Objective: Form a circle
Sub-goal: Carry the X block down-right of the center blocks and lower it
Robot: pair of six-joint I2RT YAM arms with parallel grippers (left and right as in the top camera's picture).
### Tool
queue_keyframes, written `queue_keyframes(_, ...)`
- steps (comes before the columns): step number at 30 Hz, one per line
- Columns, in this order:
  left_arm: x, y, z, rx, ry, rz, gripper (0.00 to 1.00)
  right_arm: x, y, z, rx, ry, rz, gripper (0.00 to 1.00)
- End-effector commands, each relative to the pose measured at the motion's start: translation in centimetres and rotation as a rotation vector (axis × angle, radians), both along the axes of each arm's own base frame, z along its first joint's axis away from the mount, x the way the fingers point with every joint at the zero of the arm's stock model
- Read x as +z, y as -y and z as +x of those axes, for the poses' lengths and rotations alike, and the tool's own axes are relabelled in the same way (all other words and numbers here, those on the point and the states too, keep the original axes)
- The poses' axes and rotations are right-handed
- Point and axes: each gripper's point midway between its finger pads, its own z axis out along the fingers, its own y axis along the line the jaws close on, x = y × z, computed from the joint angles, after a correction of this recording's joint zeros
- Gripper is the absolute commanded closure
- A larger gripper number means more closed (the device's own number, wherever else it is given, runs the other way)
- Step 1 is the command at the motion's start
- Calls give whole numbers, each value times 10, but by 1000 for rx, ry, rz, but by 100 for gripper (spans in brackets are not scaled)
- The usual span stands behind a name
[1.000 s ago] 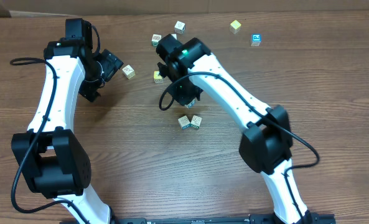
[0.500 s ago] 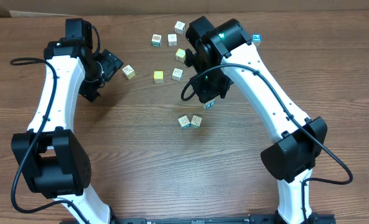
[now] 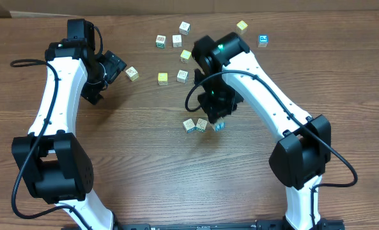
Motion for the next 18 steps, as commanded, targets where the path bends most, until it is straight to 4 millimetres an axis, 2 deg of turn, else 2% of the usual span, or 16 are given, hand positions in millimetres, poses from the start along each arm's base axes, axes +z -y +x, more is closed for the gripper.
queue_keyframes(1,6,-2,2,-22,18,15,0,21,7,-18,-20,25,25,80)
queue_keyframes(7,6,-2,2,-22,19,15,0,7,14,-29,-43,37,28,80)
queue_keyframes(11,6,-2,2,-22,19,15,1,-21,11,-34,-30,34,26,80)
queue_keyframes(18,6,-1,2,-22,19,15,0,-69,-7,-47,37,60,43,80)
